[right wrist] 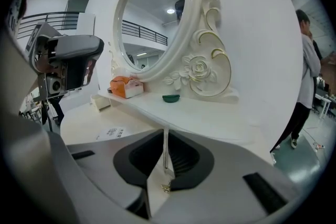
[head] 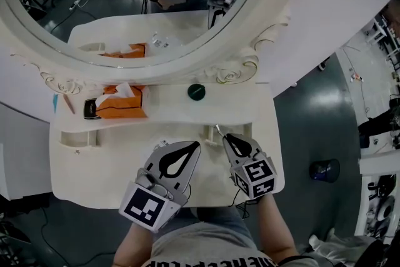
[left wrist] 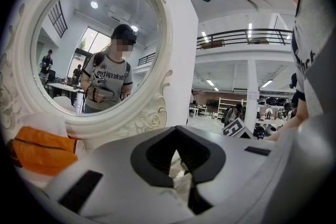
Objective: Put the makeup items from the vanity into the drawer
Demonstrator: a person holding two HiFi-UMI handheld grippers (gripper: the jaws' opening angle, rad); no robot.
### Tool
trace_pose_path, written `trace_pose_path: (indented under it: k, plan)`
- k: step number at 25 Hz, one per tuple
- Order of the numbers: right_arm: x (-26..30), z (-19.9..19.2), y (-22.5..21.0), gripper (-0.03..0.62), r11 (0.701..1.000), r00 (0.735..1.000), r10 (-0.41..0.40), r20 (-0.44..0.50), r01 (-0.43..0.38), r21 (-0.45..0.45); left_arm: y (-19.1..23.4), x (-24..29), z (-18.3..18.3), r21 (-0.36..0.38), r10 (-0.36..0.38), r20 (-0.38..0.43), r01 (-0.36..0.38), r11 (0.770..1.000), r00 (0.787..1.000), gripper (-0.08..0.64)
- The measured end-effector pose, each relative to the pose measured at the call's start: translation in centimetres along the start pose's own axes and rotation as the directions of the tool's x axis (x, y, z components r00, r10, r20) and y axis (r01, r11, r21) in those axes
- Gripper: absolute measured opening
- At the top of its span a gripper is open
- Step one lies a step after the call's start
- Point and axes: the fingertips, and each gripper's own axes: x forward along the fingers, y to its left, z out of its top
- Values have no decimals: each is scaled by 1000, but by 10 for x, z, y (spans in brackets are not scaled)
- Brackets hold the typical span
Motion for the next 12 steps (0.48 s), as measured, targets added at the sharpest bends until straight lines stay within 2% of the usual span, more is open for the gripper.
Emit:
trace_pose_path:
  k: [12]
  plan:
    - [-8, 10, -1, 38, 1000, 999, -23, 38, 22, 19, -2, -1, 1, 8, -15, 2, 15, 1000, 1000, 18]
